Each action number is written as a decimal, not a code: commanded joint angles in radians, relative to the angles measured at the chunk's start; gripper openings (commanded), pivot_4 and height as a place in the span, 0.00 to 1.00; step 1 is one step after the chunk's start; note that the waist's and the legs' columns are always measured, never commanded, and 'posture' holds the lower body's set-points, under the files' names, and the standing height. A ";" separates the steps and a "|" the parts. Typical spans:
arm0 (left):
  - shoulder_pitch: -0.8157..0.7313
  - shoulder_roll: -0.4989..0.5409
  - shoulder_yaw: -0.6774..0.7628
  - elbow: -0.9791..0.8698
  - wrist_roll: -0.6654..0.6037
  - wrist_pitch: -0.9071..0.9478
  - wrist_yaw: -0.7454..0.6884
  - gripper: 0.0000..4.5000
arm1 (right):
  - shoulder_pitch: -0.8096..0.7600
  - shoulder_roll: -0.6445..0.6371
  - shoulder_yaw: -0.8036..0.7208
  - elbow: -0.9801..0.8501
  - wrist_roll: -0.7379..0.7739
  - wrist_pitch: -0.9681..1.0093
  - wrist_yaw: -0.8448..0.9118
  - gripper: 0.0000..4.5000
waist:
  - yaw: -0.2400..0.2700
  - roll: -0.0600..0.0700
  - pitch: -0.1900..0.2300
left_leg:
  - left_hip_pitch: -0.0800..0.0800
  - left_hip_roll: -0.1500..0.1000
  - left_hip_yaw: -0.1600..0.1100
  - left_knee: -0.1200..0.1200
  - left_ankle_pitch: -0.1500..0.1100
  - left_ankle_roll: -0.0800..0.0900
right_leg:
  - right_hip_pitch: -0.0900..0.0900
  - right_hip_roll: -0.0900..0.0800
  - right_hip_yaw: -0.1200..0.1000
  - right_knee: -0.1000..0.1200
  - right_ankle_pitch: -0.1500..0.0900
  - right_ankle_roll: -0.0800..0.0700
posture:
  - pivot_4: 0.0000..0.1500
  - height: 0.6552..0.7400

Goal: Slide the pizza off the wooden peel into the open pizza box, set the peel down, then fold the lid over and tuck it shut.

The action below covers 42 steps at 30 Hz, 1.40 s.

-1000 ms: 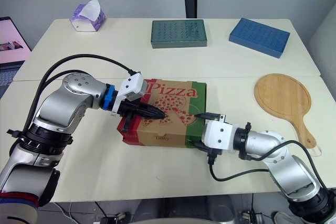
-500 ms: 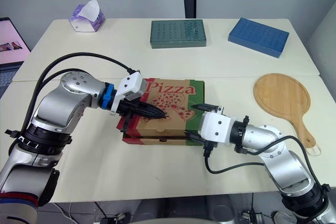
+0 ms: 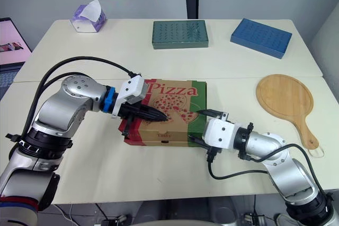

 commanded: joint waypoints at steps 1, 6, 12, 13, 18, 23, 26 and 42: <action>0.017 0.017 -0.019 -0.015 0.019 0.006 0.002 0.00 | 0.009 -0.009 0.002 0.016 -0.076 -0.054 -0.040 0.83 | 0.000 0.000 0.000 | 0.000 0.000 0.000 0.000 0.000 0.000 | 0.000 0.000 0.000 0.000 0.000 0.000 | 1.00 1.00; 0.014 0.017 -0.016 -0.020 0.014 0.014 0.003 0.00 | 0.007 0.029 0.019 0.031 -0.131 -0.093 -0.079 0.83 | -0.003 0.000 0.000 | 0.001 0.000 0.000 0.000 0.000 0.000 | 0.001 0.000 0.000 0.001 0.000 0.000 | 1.00 1.00; 0.006 0.014 -0.012 -0.018 0.010 0.020 0.002 0.00 | 0.014 0.047 0.014 0.032 -0.130 -0.097 -0.067 0.83 | -0.002 0.000 0.000 | 0.001 0.000 0.000 0.000 0.000 0.000 | 0.000 0.000 0.000 0.001 0.000 0.000 | 1.00 1.00; 0.006 0.014 -0.012 -0.018 0.010 0.021 0.001 0.00 | 0.018 0.046 0.014 0.030 -0.127 -0.091 -0.060 0.83 | -0.002 0.000 0.000 | 0.001 0.000 0.000 0.000 0.000 0.000 | 0.000 0.000 0.000 0.001 0.000 0.000 | 1.00 1.00; 0.015 0.015 -0.014 -0.022 0.013 0.018 0.005 0.00 | 0.066 0.014 -0.024 -0.021 -0.020 -0.031 0.019 0.83 | 0.000 0.000 0.000 | 0.000 0.000 0.000 0.000 0.000 0.000 | 0.000 0.000 0.000 0.001 0.000 0.000 | 1.00 1.00; 0.023 0.016 -0.015 -0.020 0.019 0.013 0.008 0.00 | 0.058 0.004 -0.160 -0.098 0.241 0.147 0.095 0.83 | 0.000 0.000 0.000 | 0.000 0.000 0.000 0.000 0.000 0.000 | 0.000 0.000 0.000 0.001 0.000 0.000 | 1.00 1.00; 0.017 0.011 -0.014 -0.013 0.020 0.013 0.010 0.00 | 0.014 0.034 -0.192 -0.100 0.336 0.240 0.068 0.83 | -0.001 0.000 0.000 | 0.001 0.000 0.000 0.000 0.000 0.000 | 0.000 0.000 0.000 0.001 0.000 0.000 | 1.00 1.00; -0.006 0.138 0.129 -0.043 -0.117 0.046 -0.100 0.00 | -0.058 0.033 -0.035 0.031 0.262 0.241 0.039 0.01 | -0.006 0.000 0.000 | 0.000 0.001 0.000 -0.001 0.000 0.000 | -0.002 0.000 0.000 0.001 0.000 0.000 | 1.00 1.00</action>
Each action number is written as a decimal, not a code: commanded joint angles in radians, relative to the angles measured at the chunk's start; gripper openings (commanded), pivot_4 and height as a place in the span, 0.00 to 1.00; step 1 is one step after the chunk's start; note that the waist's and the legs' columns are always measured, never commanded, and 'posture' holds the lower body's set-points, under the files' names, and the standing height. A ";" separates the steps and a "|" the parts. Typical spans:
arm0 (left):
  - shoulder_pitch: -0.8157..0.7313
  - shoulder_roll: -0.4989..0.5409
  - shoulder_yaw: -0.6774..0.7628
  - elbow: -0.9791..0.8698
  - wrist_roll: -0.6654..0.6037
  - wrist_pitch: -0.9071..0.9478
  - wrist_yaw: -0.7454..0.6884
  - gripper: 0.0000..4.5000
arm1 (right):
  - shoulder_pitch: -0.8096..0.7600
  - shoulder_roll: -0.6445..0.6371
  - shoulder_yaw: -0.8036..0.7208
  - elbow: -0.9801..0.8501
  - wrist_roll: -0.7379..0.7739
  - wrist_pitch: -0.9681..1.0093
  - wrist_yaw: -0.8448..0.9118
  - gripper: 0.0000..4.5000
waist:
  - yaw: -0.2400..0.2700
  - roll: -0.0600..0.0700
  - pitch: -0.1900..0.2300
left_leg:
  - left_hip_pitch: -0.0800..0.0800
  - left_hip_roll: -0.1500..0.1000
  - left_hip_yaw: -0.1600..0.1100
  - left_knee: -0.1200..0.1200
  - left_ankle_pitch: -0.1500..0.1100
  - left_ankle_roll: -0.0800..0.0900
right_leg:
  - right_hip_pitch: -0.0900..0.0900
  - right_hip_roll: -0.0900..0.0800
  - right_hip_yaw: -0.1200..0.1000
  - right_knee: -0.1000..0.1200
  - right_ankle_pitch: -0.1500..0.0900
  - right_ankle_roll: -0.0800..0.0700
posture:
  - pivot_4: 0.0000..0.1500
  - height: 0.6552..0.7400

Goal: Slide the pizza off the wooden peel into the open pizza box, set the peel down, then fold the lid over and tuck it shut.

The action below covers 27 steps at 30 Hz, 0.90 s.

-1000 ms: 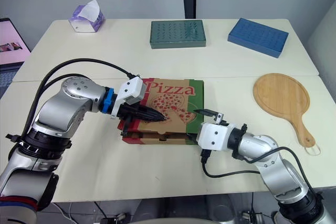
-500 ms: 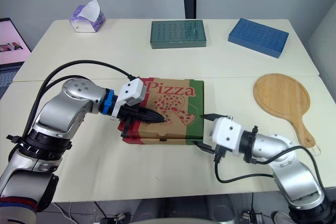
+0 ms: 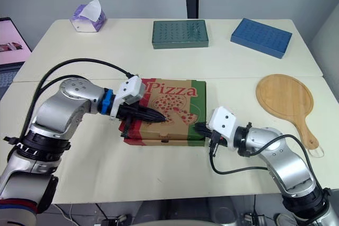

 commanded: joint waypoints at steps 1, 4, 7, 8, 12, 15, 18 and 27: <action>-0.038 0.092 0.083 0.028 -0.022 -0.029 -0.062 0.00 | -0.006 -0.009 0.008 -0.017 0.004 -0.024 0.014 0.01 | 0.000 0.000 0.000 | 0.000 0.000 0.000 0.000 0.000 0.000 | 0.000 0.000 0.000 0.000 0.000 0.000 | 1.00 1.00; -0.051 0.177 0.101 0.115 0.028 -0.120 -0.105 0.00 | -0.006 -0.012 0.018 -0.014 0.004 -0.031 0.019 0.01 | 0.000 0.000 0.000 | 0.000 0.000 0.000 0.000 0.000 0.000 | 0.000 0.000 0.000 0.000 0.000 0.000 | 1.00 1.00; -0.019 0.244 0.085 0.210 0.124 -0.283 -0.118 0.00 | -0.008 -0.014 0.022 -0.008 0.000 -0.040 0.022 0.01 | 0.000 0.000 0.000 | 0.000 0.000 0.000 -0.001 0.000 0.000 | 0.000 0.000 0.000 -0.001 0.000 0.000 | 1.00 1.00; -0.010 0.256 0.081 0.233 0.146 -0.322 -0.120 0.00 | -0.008 -0.014 0.023 -0.007 -0.001 -0.042 0.024 0.01 | 0.000 0.000 0.000 | 0.000 0.000 0.000 -0.001 0.000 0.000 | 0.000 0.000 0.000 -0.001 0.000 0.000 | 1.00 1.00; 0.060 0.271 0.075 0.272 0.202 -0.434 -0.122 0.00 | -0.009 -0.016 0.023 -0.004 -0.001 -0.045 0.029 0.01 | 0.001 0.001 0.000 | 0.000 0.000 0.000 -0.001 0.000 0.000 | 0.000 0.000 0.000 -0.001 0.000 0.000 | 1.00 1.00; 0.111 0.245 0.073 0.227 0.187 -0.416 -0.114 0.00 | -0.009 -0.018 0.023 -0.005 0.000 -0.044 0.031 0.01 | 0.002 0.001 0.000 | -0.001 0.000 0.000 -0.001 0.000 0.000 | 0.000 0.000 0.000 -0.001 0.000 0.000 | 1.00 1.00; 0.127 0.229 0.069 0.199 0.185 -0.402 -0.110 0.00 | -0.007 -0.022 0.022 -0.009 0.003 -0.041 0.031 0.01 | 0.007 0.001 0.000 | -0.001 0.000 0.000 -0.001 0.000 0.000 | 0.000 0.000 0.000 -0.001 0.000 0.000 | 1.00 1.00; 0.109 0.168 0.064 0.155 0.174 -0.333 -0.100 0.00 | -0.003 -0.024 0.024 -0.019 0.007 -0.034 0.028 0.01 | 0.003 0.001 0.000 | -0.001 0.000 0.000 -0.001 0.000 0.000 | 0.000 0.000 0.000 -0.001 0.000 0.000 | 1.00 1.00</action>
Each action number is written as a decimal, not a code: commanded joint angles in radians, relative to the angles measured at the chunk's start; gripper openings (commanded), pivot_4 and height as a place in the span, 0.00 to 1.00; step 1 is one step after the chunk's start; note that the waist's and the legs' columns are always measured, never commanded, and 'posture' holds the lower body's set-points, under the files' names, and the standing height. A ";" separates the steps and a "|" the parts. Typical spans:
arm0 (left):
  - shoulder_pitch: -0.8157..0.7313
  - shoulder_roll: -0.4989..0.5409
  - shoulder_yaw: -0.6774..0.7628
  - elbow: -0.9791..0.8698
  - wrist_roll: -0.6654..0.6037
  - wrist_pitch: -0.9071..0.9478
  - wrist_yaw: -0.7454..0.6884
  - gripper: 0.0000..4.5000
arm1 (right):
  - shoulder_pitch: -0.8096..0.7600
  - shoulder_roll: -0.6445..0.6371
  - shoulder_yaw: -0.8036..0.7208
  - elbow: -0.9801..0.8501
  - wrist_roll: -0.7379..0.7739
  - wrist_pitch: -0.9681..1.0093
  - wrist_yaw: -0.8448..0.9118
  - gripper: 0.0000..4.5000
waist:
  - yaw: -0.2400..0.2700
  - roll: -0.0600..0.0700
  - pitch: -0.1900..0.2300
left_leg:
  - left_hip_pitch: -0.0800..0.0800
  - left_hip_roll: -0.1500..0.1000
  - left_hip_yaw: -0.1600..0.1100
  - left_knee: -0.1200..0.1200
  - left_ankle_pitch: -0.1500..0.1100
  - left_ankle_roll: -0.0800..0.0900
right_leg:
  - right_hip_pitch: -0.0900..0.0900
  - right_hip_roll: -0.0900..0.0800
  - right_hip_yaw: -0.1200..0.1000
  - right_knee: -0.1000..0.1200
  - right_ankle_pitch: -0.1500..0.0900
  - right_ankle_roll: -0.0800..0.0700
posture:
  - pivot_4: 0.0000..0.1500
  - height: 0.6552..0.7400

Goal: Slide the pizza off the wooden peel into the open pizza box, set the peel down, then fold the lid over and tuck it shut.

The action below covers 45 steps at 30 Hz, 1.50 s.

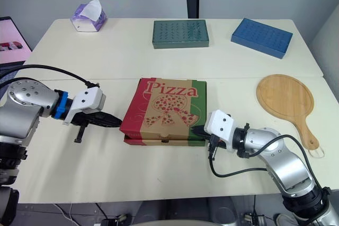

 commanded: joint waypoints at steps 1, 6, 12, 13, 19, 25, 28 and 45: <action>-0.021 0.001 0.006 -0.044 -0.021 0.020 -0.009 0.00 | 0.000 -0.007 0.005 -0.032 0.007 0.001 0.005 0.01 | 0.000 0.000 0.000 | 0.000 0.000 0.000 0.000 0.000 0.000 | 0.000 0.000 0.000 0.000 0.000 0.000 | 1.00 1.00; -0.024 -0.010 0.019 -0.082 -0.050 0.083 -0.009 0.00 | 0.005 -0.005 0.005 -0.037 0.009 0.003 0.001 0.01 | 0.001 0.000 0.000 | 0.000 0.000 0.000 0.000 0.000 0.000 | 0.000 0.000 0.000 0.000 0.000 0.000 | 1.00 1.00; -0.020 0.012 0.031 -0.082 -0.050 0.111 0.004 0.00 | 0.007 -0.004 0.009 -0.037 0.007 -0.001 -0.001 0.01 | 0.000 0.000 0.000 | 0.000 0.000 0.000 0.000 0.000 0.000 | 0.000 0.000 0.000 0.000 0.000 0.000 | 1.00 1.00; -0.018 0.021 0.036 -0.063 -0.040 0.100 0.010 0.00 | 0.006 -0.003 0.011 -0.036 0.006 -0.001 -0.002 0.01 | 0.000 0.000 0.000 | 0.000 0.000 0.000 0.000 0.000 0.000 | 0.000 0.000 0.000 0.000 0.000 0.000 | 1.00 1.00; -0.031 0.048 0.113 -0.013 -0.089 0.145 0.043 0.00 | 0.008 -0.008 0.018 -0.029 -0.012 -0.010 -0.008 0.01 | 0.000 0.000 0.000 | 0.000 0.000 0.000 0.000 0.000 0.000 | 0.000 0.000 0.000 0.000 0.000 0.000 | 1.00 1.00; -0.005 -0.041 0.161 -0.196 -0.212 0.345 0.172 0.00 | -0.006 -0.012 0.034 -0.001 -0.047 -0.033 -0.012 0.01 | 0.003 0.000 0.000 | 0.000 0.000 -0.001 0.000 0.000 0.000 | 0.000 0.000 0.000 0.000 0.000 0.000 | 1.00 1.00; 0.048 -0.076 0.135 -0.258 -0.203 0.368 0.227 0.00 | -0.015 -0.012 0.041 0.012 -0.067 -0.045 -0.010 0.01 | 0.002 0.000 0.000 | 0.000 0.000 0.000 0.000 0.000 0.000 | 0.001 0.000 0.000 0.000 0.000 0.000 | 1.00 1.00; 0.236 -0.185 0.163 -0.242 -0.215 0.348 0.415 0.00 | -0.033 0.011 0.028 0.063 -0.133 -0.122 -0.013 0.01 | 0.006 0.003 -0.002 | 0.003 0.000 0.000 0.000 0.000 0.000 | 0.002 0.000 0.001 0.001 0.000 0.000 | 1.00 1.00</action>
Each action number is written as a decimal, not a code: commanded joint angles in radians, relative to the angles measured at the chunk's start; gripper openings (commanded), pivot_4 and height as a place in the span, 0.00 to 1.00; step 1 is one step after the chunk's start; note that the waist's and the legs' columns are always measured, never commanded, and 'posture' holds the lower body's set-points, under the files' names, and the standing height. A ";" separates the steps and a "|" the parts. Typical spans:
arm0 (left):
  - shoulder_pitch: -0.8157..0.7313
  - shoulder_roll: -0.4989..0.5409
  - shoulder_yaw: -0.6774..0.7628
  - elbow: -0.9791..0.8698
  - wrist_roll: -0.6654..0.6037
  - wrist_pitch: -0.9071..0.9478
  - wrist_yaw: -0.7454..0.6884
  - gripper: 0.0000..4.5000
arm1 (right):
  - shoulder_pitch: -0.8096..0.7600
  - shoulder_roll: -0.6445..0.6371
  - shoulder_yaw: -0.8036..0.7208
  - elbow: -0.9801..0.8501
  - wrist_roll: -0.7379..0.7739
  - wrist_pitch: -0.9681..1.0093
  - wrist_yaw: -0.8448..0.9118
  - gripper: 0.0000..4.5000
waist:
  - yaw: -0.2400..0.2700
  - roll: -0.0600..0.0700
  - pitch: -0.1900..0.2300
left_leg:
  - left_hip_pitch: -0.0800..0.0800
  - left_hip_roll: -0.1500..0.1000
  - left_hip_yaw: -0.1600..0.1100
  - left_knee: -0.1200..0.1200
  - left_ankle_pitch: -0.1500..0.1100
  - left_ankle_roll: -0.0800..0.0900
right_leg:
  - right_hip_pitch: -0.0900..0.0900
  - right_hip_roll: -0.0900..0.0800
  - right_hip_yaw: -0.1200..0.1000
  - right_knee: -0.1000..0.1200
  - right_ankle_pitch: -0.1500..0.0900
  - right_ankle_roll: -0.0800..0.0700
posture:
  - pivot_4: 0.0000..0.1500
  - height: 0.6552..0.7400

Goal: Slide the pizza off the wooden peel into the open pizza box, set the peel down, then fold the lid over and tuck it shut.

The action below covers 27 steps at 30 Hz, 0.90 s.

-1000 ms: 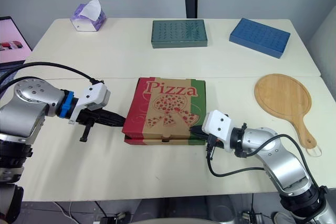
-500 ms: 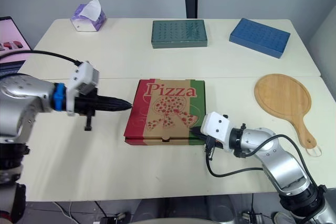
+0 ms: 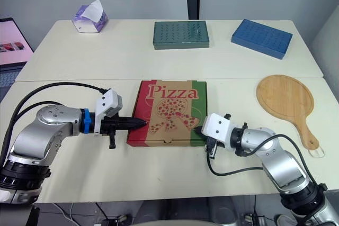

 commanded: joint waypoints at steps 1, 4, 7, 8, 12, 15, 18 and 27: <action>0.026 -0.013 0.093 -0.015 -0.070 0.060 0.048 0.00 | -0.014 0.033 -0.059 -0.009 0.034 -0.053 -0.016 0.01 | 0.000 0.000 0.000 | 0.000 0.000 0.000 0.000 0.000 0.000 | 0.000 0.000 0.000 0.000 0.000 0.000 | 1.00 1.00; 0.034 -0.015 0.183 -0.018 -0.116 0.101 0.100 0.00 | -0.027 0.052 -0.120 -0.005 0.058 -0.051 -0.032 0.01 | 0.000 -0.001 0.001 | -0.001 0.000 0.000 0.000 0.000 0.000 | -0.001 0.000 0.000 0.000 0.000 0.000 | 1.00 1.00; 0.074 -0.010 0.267 -0.003 -0.120 0.100 0.160 0.00 | -0.053 0.061 -0.182 0.025 0.062 -0.055 -0.064 0.01 | -0.001 -0.001 0.001 | -0.001 0.000 0.000 0.000 0.000 0.000 | -0.001 0.000 0.000 0.000 0.000 0.000 | 1.00 1.00; 0.093 -0.013 0.284 -0.003 -0.116 0.093 0.173 0.00 | -0.060 0.062 -0.197 0.043 0.058 -0.061 -0.072 0.01 | -0.003 -0.001 0.001 | -0.001 0.000 0.000 0.000 0.000 0.000 | -0.002 0.000 0.000 0.000 0.000 0.000 | 1.00 1.00; 0.179 -0.050 0.311 -0.030 -0.094 0.056 0.236 0.00 | -0.101 0.075 -0.214 0.162 -0.006 -0.078 -0.141 0.01 | -0.002 -0.001 0.001 | -0.001 0.000 0.000 -0.001 0.000 0.000 | -0.002 0.000 0.000 0.000 0.000 0.000 | 1.00 1.00; 0.209 -0.094 0.303 -0.053 -0.101 0.061 0.284 0.00 | -0.128 0.083 -0.195 0.237 -0.041 -0.080 -0.165 0.01 | 0.003 -0.001 0.001 | -0.001 0.000 0.000 -0.001 0.000 0.000 | -0.002 0.000 0.000 -0.001 0.000 0.000 | 1.00 1.00; 0.242 -0.130 0.270 -0.087 -0.099 0.065 0.311 0.00 | -0.144 0.082 -0.171 0.279 -0.048 -0.051 -0.147 0.01 | 0.009 -0.001 0.001 | -0.002 0.000 0.000 -0.001 0.000 0.000 | -0.002 -0.001 0.000 -0.001 0.000 0.000 | 1.00 1.00; 0.275 -0.157 0.227 -0.151 -0.122 0.095 0.335 0.00 | -0.143 0.093 -0.113 0.285 -0.011 -0.025 -0.060 0.01 | 0.014 -0.001 0.001 | -0.002 0.000 0.000 -0.001 0.000 0.000 | -0.002 -0.001 0.001 -0.001 0.000 0.000 | 1.00 1.00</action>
